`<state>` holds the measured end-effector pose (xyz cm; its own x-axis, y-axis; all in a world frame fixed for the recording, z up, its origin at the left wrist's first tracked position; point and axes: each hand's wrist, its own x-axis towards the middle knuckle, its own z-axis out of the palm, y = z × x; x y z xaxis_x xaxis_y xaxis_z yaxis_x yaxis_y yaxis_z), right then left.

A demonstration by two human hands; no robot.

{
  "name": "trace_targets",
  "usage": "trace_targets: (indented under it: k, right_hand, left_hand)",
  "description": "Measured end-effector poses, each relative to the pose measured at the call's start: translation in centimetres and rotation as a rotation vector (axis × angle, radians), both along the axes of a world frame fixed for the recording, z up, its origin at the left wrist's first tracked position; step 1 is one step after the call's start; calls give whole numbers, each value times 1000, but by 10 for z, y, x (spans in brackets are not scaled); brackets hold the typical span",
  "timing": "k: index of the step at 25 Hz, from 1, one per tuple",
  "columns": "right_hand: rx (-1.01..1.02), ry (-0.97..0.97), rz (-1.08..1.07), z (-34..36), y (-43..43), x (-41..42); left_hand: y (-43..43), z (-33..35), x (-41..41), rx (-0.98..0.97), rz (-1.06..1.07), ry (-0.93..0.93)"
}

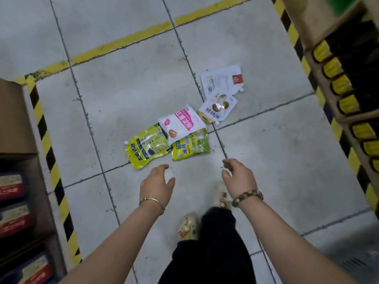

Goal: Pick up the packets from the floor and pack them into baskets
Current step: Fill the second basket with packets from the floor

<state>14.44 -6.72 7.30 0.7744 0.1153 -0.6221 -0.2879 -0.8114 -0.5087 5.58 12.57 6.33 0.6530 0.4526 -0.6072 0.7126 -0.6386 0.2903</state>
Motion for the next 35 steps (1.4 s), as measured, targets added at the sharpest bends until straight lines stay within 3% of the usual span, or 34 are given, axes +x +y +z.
trace_targets:
  k: [9,17,19,21,24,28,35]
  right_hand:
    - [-97,333,-282,-134,77,100]
    - [56,625,-732,-268,134,115]
    - [126,689,-720,-277,154,125]
    - [181,709,-729,-295,170,134]
    - [101,743,-834,-315,187,143]
    - [-27,692,-805,-325,199,144]
    - [21,487,-968,-323,193,137]
  left_hand:
    - [105,-128,55,116,-89,339]
    - [171,-246,110,221,-255,382]
    - [180,-271,123,247,-269,362]
    - [186,-294,133,269,-277,380]
    - [194,-314,134,311,-253,439]
    - [207,-327,124,327,-169,423]
    - [202,-330,111,90,-10,354]
